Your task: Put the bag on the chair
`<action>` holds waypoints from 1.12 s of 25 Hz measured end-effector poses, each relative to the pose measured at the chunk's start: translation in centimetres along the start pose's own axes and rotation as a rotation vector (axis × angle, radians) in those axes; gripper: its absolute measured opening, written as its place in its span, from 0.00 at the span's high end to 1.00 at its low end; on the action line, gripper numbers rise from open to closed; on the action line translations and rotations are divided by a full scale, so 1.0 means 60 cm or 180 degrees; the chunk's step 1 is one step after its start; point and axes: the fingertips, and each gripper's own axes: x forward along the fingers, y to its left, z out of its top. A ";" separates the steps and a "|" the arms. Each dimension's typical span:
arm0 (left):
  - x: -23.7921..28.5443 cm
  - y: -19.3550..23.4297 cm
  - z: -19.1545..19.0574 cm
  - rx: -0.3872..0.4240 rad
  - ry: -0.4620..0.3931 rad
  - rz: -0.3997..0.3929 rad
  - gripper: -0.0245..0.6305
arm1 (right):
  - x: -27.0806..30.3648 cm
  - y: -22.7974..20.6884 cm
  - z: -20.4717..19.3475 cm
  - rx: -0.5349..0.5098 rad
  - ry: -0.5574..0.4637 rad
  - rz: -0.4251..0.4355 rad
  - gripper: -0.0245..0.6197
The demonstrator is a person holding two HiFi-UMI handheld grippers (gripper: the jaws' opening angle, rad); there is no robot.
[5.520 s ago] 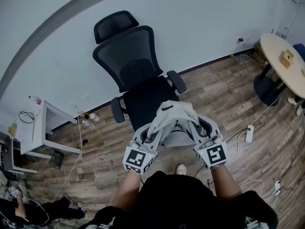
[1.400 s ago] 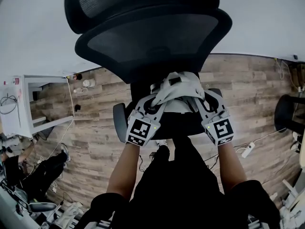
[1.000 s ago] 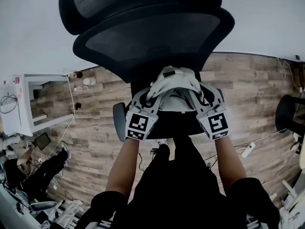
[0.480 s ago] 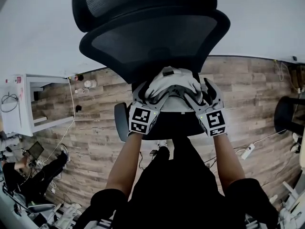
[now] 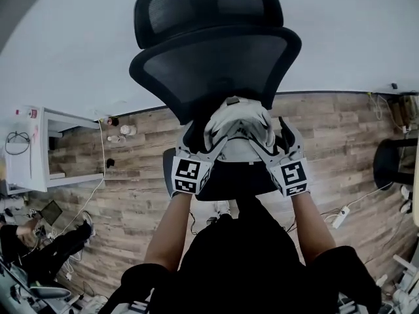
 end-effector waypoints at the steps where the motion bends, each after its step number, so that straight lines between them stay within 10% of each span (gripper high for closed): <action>1: -0.009 -0.002 0.010 0.0017 -0.0050 -0.0004 0.31 | -0.006 0.003 0.012 -0.0027 -0.0059 -0.0039 0.34; 19: -0.188 -0.096 0.212 0.0356 -0.1138 -0.0203 0.33 | -0.148 0.106 0.240 -0.0605 -0.0975 -0.0252 0.34; 22: -0.218 -0.092 0.223 0.0345 -0.1299 -0.0070 0.50 | -0.164 0.114 0.253 -0.0606 -0.1088 -0.0321 0.36; 28: -0.264 -0.095 0.231 0.0372 -0.1450 0.0155 0.91 | -0.202 0.124 0.262 -0.0570 -0.1245 -0.0467 0.81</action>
